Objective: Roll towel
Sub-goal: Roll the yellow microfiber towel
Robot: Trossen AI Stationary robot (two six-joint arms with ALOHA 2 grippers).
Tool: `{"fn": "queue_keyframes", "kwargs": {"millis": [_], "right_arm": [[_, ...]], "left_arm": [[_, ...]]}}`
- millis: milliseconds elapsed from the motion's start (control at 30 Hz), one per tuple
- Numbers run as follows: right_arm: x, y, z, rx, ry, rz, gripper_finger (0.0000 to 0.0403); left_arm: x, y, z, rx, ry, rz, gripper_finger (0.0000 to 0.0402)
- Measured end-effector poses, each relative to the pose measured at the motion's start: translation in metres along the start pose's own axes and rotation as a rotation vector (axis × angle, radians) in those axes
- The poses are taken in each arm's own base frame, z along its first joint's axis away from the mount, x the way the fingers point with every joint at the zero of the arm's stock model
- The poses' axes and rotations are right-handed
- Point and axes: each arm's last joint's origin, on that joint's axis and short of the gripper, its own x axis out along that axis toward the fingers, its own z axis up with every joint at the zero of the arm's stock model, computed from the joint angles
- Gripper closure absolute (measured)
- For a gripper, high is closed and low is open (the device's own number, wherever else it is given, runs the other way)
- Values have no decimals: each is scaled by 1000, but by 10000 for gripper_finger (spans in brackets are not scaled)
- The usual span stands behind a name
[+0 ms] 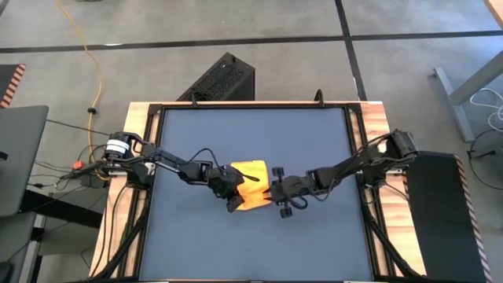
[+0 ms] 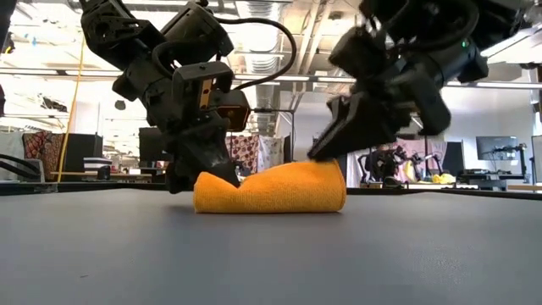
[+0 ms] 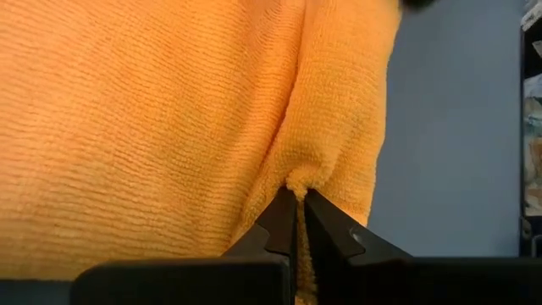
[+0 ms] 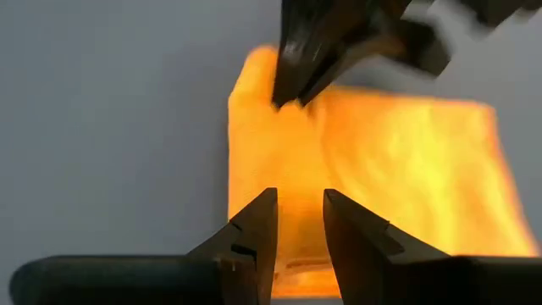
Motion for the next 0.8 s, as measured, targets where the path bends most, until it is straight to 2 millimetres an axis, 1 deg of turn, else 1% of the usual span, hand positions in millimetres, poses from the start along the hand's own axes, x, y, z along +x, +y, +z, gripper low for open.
{"fn": "queue_keyframes", "kwargs": {"millis": [100,233,300,400,500,633,733,800], "right_arm": [[13,3,-8,51,6,18,280],[27,1,-23,225,52,3,286],[30,-1,-26,295,61,10,293],[33,-2,-28,345,70,32,304],[32,-1,-28,385,77,60,312],[32,-4,-28,442,80,86,315],[33,-9,-28,483,83,113,316],[33,-11,-28,506,84,144,316]], "left_arm": [[0,0,0,-1,-6,12,393],[0,0,0,4,-10,9,370],[-1,-1,1,6,-15,3,357],[-7,-6,5,44,-46,-11,341],[-20,-14,12,118,-112,1,333],[-46,-24,23,231,-238,82,331],[-64,-33,27,347,-315,125,331],[-71,-41,27,436,-340,122,331]]}}
